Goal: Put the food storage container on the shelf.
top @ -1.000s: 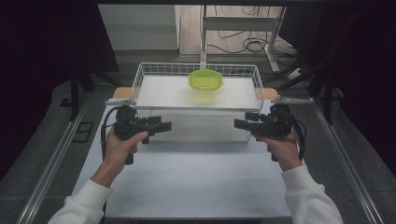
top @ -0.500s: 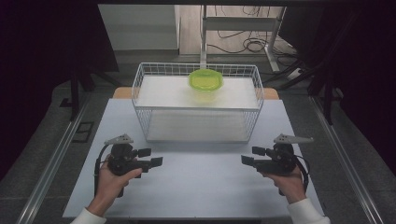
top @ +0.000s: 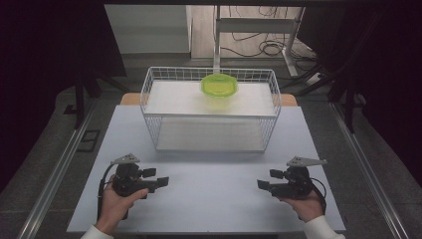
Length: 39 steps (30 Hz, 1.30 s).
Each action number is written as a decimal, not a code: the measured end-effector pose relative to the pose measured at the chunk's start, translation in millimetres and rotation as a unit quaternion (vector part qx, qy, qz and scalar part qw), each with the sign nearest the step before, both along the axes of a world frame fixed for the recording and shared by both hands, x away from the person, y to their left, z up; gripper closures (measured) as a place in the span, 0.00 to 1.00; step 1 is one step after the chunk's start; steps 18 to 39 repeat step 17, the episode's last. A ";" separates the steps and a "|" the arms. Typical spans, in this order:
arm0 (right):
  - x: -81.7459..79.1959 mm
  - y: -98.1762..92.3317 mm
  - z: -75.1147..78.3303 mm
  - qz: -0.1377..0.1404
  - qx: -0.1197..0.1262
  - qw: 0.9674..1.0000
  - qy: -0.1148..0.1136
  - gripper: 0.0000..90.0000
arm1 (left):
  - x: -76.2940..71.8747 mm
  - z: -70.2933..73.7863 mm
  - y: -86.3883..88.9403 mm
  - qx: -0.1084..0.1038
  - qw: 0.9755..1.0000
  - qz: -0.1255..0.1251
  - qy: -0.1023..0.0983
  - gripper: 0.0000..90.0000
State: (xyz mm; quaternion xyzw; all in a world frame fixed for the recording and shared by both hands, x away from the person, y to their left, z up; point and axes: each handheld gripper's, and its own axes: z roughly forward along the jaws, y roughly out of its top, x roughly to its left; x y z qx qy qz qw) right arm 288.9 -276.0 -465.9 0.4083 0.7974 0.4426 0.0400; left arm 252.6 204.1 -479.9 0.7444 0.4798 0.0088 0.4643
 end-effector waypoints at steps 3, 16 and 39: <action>0.0 -0.7 -0.7 -0.003 -0.002 1.000 -0.002 0.27 | 0.2 -0.7 -0.6 0.003 1.000 0.001 0.000 0.30; 0.2 -5.2 -0.8 -0.014 0.000 1.000 -0.015 0.24 | 0.4 -2.3 -1.3 0.010 1.000 0.001 -0.001 0.30; 0.5 -5.2 -1.0 -0.015 -0.001 1.000 -0.019 0.24 | 0.6 -2.2 -1.1 0.009 1.000 0.002 0.000 0.30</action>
